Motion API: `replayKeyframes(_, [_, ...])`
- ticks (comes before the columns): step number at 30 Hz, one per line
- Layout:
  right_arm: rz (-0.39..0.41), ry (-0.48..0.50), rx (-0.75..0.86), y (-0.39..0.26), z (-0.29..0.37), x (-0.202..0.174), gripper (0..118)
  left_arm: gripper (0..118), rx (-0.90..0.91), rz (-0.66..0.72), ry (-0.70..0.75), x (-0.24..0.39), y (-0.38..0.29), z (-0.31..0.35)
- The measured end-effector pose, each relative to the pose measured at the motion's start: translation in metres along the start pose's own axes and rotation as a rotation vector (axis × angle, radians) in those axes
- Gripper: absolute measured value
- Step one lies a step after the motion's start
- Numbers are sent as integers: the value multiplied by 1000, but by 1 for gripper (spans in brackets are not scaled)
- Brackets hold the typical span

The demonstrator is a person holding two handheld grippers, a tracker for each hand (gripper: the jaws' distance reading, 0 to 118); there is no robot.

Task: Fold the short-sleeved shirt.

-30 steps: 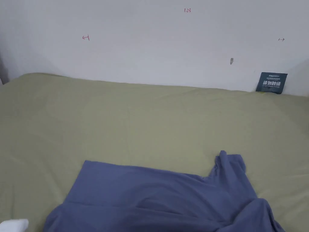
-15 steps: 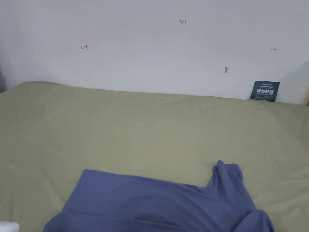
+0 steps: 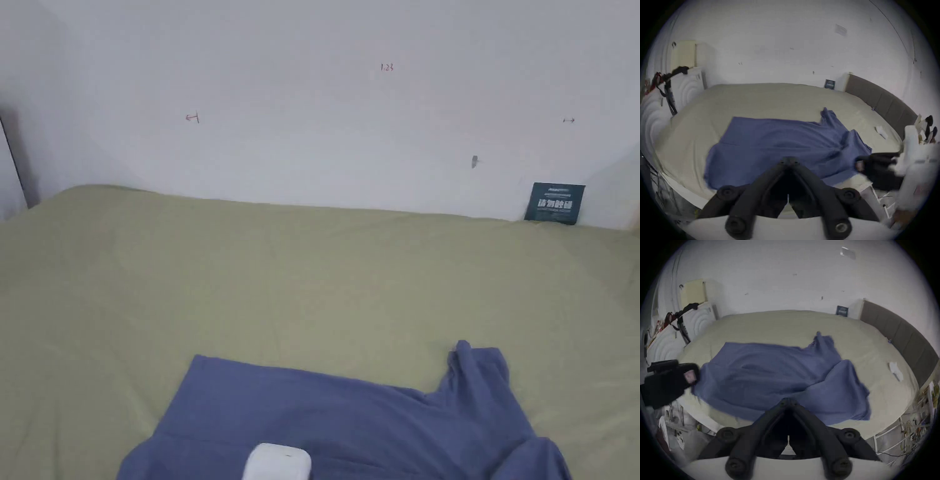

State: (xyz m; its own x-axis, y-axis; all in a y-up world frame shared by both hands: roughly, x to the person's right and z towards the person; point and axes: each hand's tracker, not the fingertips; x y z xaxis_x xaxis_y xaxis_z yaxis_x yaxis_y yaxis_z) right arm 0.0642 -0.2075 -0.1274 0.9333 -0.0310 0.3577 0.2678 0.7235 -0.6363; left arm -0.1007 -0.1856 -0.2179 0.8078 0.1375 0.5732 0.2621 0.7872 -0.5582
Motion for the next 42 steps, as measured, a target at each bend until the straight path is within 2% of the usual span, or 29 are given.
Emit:
replayKeyframes(6, [19, 47, 16, -2, 2, -6, 1, 0, -35, 11, -5, -15, 6, -12])
replayKeyframes(10, [-6, 44, 43, 19, 1, 17, 1, 0, -43, -21, 46, -84, 66, -45])
replayKeyframes(12, [-23, 27, 65, 28, -1, 32, 1, 0, -99, -24, -9, -131, 101, -76])
replayKeyframes(13, [-32, 25, 73, 34, -2, 41, 1, 0, -152, -13, -90, -153, 118, -98])
replayKeyframes(14, [-45, 18, 76, 40, -3, 49, 1, 1, -211, -17, -87, -169, 129, -118])
replayKeyframes(16, [-80, 7, 77, 49, -10, 66, 1, 21, -303, -99, -39, -199, 147, -160])
replayKeyframes(18, [-101, -16, 74, 57, -15, 81, 1, 60, -357, -127, 103, -214, 159, -197])
replayKeyframes(19, [-105, -17, 70, 60, -18, 89, 1, 79, -371, -94, 74, -224, 162, -212])
replayKeyframes(20, [-105, -26, 65, 62, -21, 95, 1, 83, -373, -51, 63, -229, 164, -224])
replayKeyframes(22, [-117, -45, 47, 67, -26, 110, 1, 84, -385, 28, -84, -238, 165, -248])
replayKeyframes(23, [-120, -51, 46, 68, -29, 116, 1, 84, -404, 71, -78, -238, 164, -259])
replayKeyframes(26, [-181, -31, 39, 79, -44, 146, 1, 83, -427, -10, 33, -233, 158, -283])
replayKeyframes(29, [-255, 64, 78, 109, -76, 189, 3, 80, -427, 33, 59, -238, 147, -291])
replayKeyframes(30, [-263, 99, 69, 125, -95, 207, 15, 77, -379, 60, 68, -235, 148, -282])
replayKeyframes(31, [-228, 85, 5, 143, -116, 219, 44, 62, -361, 54, 73, -232, 148, -276])
replayKeyframes(32, [-184, 97, -78, 160, -142, 231, 89, 5, -348, 36, 69, -231, 148, -272])
replayKeyframes(33, [-164, 157, -136, 174, -170, 242, 103, 0, -325, 5, 85, -225, 147, -260])
replayKeyframes(35, [-164, 153, -195, 198, -213, 259, 103, 0, -322, 55, 23, -225, 143, -251])
replayKeyframes(36, [-160, 89, -245, 208, -232, 261, 103, 0, -325, 95, -13, -225, 140, -248])
replayKeyframes(38, [-179, 59, -333, 215, -263, 267, 103, 0, -320, 90, 13, -232, 145, -240])
replayKeyframes(42, [-152, 112, -365, 222, -289, 252, 102, 0, -310, 108, -14, -229, 144, -238])
